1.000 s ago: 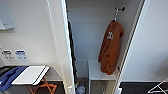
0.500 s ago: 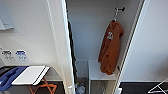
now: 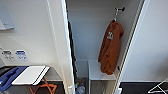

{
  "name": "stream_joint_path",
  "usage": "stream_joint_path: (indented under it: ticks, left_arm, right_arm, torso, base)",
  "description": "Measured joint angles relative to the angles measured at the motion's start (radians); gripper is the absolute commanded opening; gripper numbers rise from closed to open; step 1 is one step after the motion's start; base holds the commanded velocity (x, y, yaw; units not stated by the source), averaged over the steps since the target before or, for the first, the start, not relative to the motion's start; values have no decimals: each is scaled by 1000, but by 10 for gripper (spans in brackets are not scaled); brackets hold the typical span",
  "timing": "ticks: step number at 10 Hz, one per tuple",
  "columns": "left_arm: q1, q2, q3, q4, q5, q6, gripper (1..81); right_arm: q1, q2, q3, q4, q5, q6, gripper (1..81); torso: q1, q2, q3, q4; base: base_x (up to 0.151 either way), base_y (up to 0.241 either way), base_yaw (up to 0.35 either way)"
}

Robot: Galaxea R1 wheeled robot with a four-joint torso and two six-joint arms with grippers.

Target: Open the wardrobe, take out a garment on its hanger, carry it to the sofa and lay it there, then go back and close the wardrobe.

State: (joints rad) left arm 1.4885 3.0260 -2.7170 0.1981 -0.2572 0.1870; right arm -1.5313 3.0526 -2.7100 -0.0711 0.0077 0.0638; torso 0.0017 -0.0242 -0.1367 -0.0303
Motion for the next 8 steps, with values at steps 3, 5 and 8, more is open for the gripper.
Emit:
stream_joint_path:
  ticks: [3, 5, 8]
  left_arm:
    - [-69, -3, -24, -22, 3, -18, 811]
    - [-102, 8, -24, -139, 9, -112, 811]
    - [-145, 16, 27, -243, -6, -230, 811]
  right_arm:
    - [3, 1, 0, 0, 0, -3, 811]
    - [8, 4, 0, 0, 0, -3, 811]
    - [8, 5, 0, 0, -1, -3, 811]
  torso:
    - [0, 0, 0, 0]
    - [0, 0, 0, 0]
    - [0, 0, 0, 0]
  base:
    - [0, 0, 0]
    - [0, 0, 0]
    - [0, 0, 0]
